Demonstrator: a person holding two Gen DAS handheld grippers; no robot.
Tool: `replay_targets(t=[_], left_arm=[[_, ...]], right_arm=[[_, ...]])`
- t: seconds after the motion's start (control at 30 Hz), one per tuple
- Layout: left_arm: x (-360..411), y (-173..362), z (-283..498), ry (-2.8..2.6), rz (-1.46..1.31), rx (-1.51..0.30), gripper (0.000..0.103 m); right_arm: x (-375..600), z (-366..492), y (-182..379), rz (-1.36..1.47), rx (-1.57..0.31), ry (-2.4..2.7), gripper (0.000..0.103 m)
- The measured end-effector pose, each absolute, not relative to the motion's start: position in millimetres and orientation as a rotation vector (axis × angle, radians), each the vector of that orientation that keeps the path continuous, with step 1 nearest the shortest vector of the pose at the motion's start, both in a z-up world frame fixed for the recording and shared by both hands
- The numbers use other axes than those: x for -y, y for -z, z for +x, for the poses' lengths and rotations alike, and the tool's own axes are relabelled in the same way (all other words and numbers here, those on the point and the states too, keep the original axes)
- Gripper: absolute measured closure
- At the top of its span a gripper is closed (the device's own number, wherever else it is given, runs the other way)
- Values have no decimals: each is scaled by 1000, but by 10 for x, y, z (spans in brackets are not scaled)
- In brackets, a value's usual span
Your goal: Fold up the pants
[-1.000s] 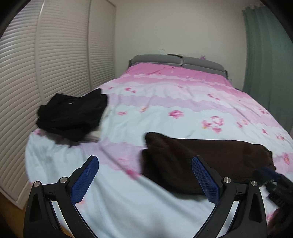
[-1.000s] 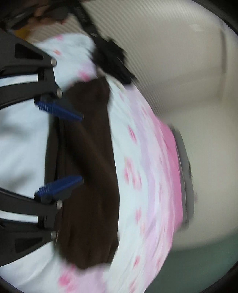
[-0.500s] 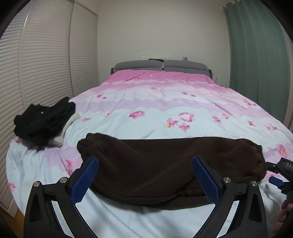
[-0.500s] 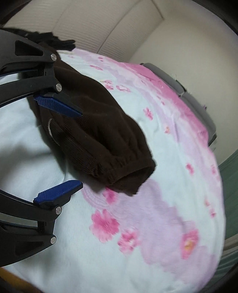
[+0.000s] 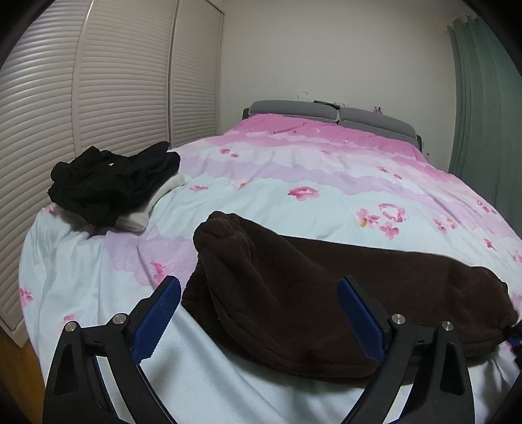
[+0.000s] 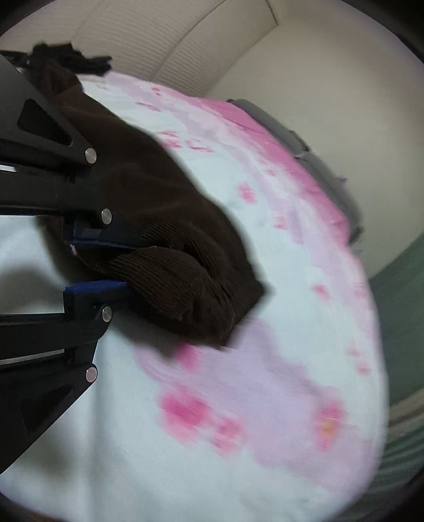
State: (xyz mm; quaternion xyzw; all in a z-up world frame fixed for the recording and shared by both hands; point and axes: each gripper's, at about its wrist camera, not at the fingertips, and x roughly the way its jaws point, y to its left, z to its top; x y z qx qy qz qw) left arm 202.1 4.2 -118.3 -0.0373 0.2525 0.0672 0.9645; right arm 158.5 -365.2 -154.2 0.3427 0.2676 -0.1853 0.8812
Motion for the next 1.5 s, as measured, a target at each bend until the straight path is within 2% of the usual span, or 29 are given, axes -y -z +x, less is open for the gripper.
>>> replay_targets(t=[0.1, 0.23, 0.33, 0.37, 0.43, 0.5, 0.53, 0.6, 0.67, 0.77, 0.83, 0.87, 0.97, 1.07, 1.17, 1.33, 1.4, 1.43, 1.47, 1.5], left_arm=[[18, 1184, 2014, -123, -71, -502, 5], [23, 1307, 2075, -128, -59, -545, 5], [-26, 1392, 2110, -147, -62, -571, 5], [-41, 1411, 2118, -155, -63, -573, 5], [-100, 1437, 2149, -165, -79, -578, 5], [-179, 1449, 2197, -176, -102, -582, 7], [-219, 1453, 2222, -171, -117, -582, 19], [-287, 1473, 2281, -144, -155, -589, 34], [-316, 1516, 2347, -141, -177, -609, 43], [-326, 1580, 2414, -142, -192, -634, 63], [-322, 1591, 2420, -139, -196, -635, 81], [-334, 1587, 2404, -146, -202, -625, 85], [-413, 1572, 2343, -142, -241, -606, 87], [-513, 1570, 2278, -135, -280, -617, 88], [-540, 1569, 2186, -148, -312, -627, 88], [-456, 1701, 2229, -204, -291, -671, 88], [-417, 1730, 2248, -220, -278, -690, 88], [-409, 1730, 2246, -227, -273, -696, 86], [-398, 1724, 2246, -232, -266, -705, 83], [-393, 1713, 2232, -228, -267, -708, 75]], right_arm=[[3719, 1562, 1284, 602, -494, 442, 87], [3825, 1697, 1590, 649, -639, 471, 87], [3816, 1674, 1666, 649, -665, 495, 85], [3793, 1680, 1640, 634, -663, 500, 81], [3731, 1675, 1577, 584, -655, 525, 68], [3658, 1637, 1543, 537, -639, 560, 41], [3628, 1616, 1527, 519, -628, 581, 37], [3599, 1605, 1505, 510, -609, 594, 34], [3584, 1633, 1517, 513, -616, 589, 34], [3599, 1682, 1623, 551, -642, 582, 34], [3622, 1701, 1724, 593, -660, 562, 49], [3615, 1705, 1748, 610, -655, 542, 64], [3514, 1652, 1659, 580, -590, 533, 79], [3420, 1627, 1523, 549, -548, 501, 85], [3409, 1583, 1470, 563, -531, 496, 85], [3563, 1649, 1810, 635, -677, 544, 85], [3552, 1654, 1782, 622, -684, 555, 80], [3554, 1661, 1770, 612, -695, 563, 74], [3556, 1657, 1746, 604, -713, 589, 61], [3555, 1641, 1731, 600, -716, 604, 48]])
